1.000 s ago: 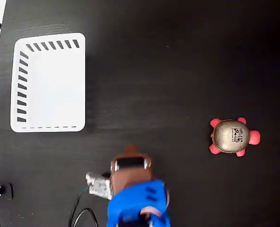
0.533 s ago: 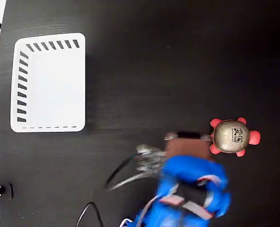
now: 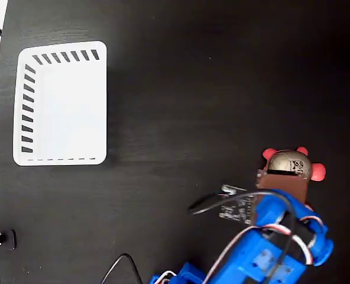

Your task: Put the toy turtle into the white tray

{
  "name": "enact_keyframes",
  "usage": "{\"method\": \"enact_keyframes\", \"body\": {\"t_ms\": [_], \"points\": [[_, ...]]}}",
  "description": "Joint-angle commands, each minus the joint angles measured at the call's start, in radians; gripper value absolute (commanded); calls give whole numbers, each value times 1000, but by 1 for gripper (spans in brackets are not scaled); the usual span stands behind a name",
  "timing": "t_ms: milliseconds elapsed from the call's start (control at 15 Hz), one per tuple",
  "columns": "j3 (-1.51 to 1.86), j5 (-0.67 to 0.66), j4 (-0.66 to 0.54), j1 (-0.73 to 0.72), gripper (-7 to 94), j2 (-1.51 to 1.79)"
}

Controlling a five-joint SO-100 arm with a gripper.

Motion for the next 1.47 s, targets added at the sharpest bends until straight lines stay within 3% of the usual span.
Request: {"method": "enact_keyframes", "body": {"t_ms": [0,267,533,600,733,1000,1400], "points": [[-101,-78,11,43,0,-25],[-198,-253,14,81,0,-146],[-347,-253,61,118,0,-262],[-365,-229,67,121,3,-282],[-400,-183,89,129,23,-311],[-425,-161,112,152,51,-348],[-368,-167,11,193,51,-414]]}}
